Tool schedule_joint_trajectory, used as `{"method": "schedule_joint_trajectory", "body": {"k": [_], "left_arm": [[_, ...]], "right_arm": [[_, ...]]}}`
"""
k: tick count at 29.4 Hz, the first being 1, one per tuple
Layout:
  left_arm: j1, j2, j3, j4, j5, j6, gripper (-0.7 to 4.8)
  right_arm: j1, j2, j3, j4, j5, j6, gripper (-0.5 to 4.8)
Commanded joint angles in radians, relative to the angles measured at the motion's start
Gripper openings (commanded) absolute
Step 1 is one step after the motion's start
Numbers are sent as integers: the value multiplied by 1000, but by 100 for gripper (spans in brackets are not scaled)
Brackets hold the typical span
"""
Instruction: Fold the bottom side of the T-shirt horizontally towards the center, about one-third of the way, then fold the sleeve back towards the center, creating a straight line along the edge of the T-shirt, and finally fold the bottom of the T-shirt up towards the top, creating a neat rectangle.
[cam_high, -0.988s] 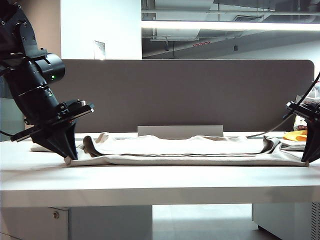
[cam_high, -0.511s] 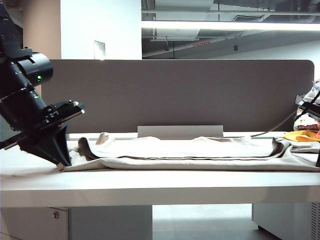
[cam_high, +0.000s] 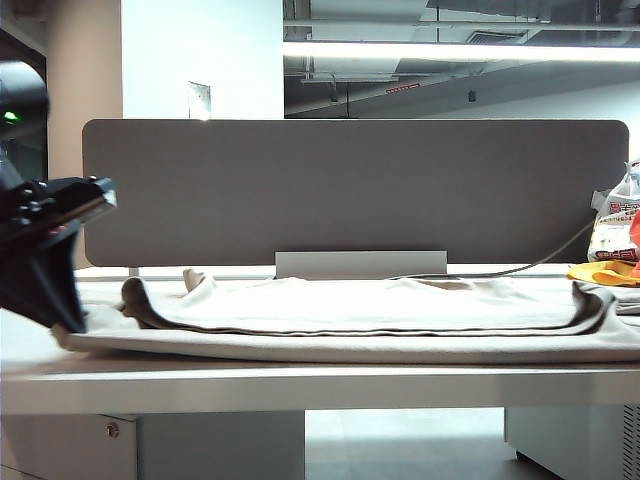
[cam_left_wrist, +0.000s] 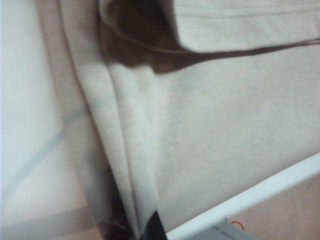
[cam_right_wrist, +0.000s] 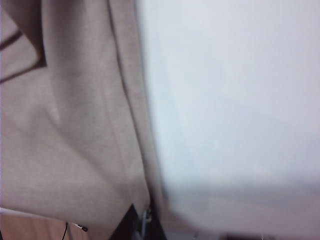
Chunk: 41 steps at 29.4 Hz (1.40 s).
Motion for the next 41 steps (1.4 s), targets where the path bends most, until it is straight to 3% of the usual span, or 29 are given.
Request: {"method": "schedule_joint_trajectory", "body": {"k": [1, 11, 13, 14, 17, 18, 20, 25, 33, 41], "left_arm": [[2, -77, -65, -32, -3, -4, -6], [1, -156, -149, -43, -3, -22, -6], [1, -154, -149, -41, -2, -22, 15], [2, -154, -149, -39, -2, -22, 62], [2, -154, -148, -36, -2, -22, 301], [2, -154, -146, -30, -2, -22, 389], [2, -155, -137, -28, -3, -22, 479], [2, -157, -71, -33, -64, -29, 479], [5, -142, 83, -25, -272, -34, 479], [56, 47, 329, -54, -294, -22, 479]], "right_arm": [[-23, -56, -39, -8, 1, -8, -1], [-42, -106, -68, -39, -7, -16, -1], [-42, -106, -68, -39, -31, -19, 2], [-42, -106, -68, -38, -49, -21, 22], [-42, -108, -67, -29, -84, -16, 212], [-42, -111, -67, -22, -90, -5, 246], [-42, -120, -65, 1, -121, 9, 280], [-44, -131, -14, 60, -137, 65, 279], [-43, -117, 118, 105, 56, 88, 279], [-43, 37, 293, 156, 121, 110, 272]]}}
